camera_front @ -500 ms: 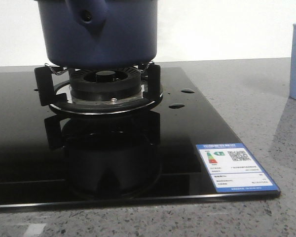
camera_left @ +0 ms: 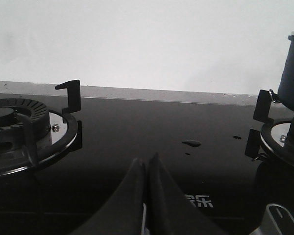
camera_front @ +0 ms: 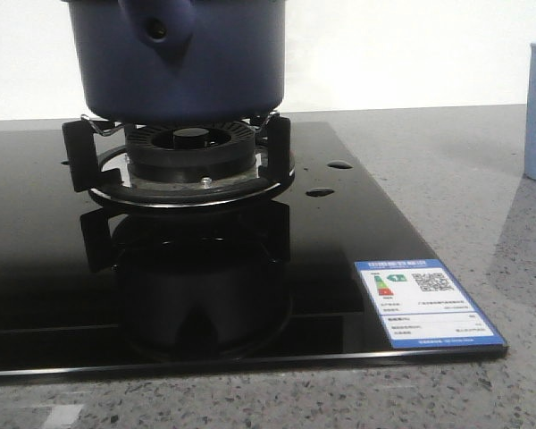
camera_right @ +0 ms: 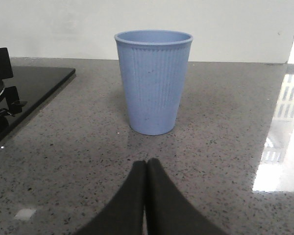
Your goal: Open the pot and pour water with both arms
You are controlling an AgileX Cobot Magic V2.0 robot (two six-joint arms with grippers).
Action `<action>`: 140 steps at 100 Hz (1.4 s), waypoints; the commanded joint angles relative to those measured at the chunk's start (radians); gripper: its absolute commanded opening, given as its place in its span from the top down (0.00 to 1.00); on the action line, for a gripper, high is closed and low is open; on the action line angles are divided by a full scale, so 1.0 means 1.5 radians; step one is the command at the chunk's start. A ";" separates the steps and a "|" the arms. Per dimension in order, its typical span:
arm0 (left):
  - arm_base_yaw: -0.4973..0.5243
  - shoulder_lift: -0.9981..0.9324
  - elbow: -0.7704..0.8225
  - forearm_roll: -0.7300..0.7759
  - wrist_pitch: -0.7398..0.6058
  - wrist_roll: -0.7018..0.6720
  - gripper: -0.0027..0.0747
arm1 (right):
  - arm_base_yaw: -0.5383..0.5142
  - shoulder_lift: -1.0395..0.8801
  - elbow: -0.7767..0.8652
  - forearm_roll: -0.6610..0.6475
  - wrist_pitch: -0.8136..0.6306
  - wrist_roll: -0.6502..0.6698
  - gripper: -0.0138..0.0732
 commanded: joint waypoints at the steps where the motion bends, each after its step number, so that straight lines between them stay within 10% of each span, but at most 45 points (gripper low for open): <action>1: 0.003 -0.019 0.006 -0.006 -0.051 -0.005 0.99 | -0.005 -0.012 0.016 0.000 -0.048 -0.005 0.90; 94: 0.003 -0.019 0.006 -0.024 -0.084 -0.005 0.99 | -0.005 -0.012 0.016 0.044 -0.063 -0.004 0.90; 140: 0.003 -0.019 0.004 -0.312 -0.087 -0.005 0.99 | -0.005 -0.012 0.016 0.296 -0.116 -0.004 0.90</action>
